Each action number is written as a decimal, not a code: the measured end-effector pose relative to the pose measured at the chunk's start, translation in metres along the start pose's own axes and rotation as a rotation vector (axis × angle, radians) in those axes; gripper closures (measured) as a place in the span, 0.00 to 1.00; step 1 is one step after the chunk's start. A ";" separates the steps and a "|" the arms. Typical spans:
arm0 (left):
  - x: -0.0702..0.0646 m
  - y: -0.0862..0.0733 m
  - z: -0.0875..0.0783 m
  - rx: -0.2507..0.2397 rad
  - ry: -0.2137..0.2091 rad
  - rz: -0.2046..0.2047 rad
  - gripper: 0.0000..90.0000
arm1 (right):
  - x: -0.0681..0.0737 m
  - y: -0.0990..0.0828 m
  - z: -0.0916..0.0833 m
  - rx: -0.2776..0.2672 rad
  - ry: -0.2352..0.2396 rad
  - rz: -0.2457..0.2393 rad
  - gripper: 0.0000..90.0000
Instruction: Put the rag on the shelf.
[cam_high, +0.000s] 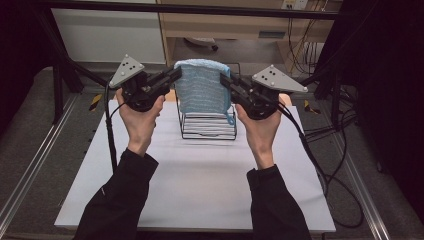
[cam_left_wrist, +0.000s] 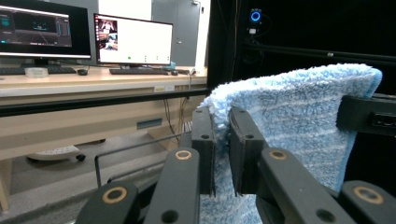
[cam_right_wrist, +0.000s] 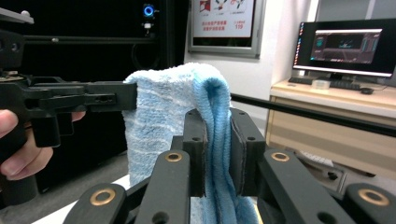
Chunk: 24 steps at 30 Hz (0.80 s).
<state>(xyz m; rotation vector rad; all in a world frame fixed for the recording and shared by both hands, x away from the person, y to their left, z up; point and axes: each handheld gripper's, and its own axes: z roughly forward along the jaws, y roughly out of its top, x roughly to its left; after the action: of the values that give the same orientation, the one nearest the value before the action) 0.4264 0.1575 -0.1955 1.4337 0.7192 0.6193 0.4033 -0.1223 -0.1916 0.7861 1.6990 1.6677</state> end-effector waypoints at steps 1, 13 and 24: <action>0.001 0.002 0.001 -0.002 0.001 0.005 0.91 | -0.001 0.002 0.001 -0.005 -0.004 -0.003 0.88; 0.005 0.023 0.013 -0.050 0.009 -0.011 0.91 | -0.009 0.024 0.012 -0.049 -0.026 -0.029 0.88; 0.008 0.037 0.020 -0.081 0.022 -0.010 0.91 | -0.019 0.043 0.022 -0.079 -0.038 -0.068 0.88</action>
<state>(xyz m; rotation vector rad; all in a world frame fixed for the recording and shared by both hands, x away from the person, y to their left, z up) 0.4488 0.1522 -0.1593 1.3498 0.7106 0.6502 0.4319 -0.1228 -0.1480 0.7104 1.6062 1.6531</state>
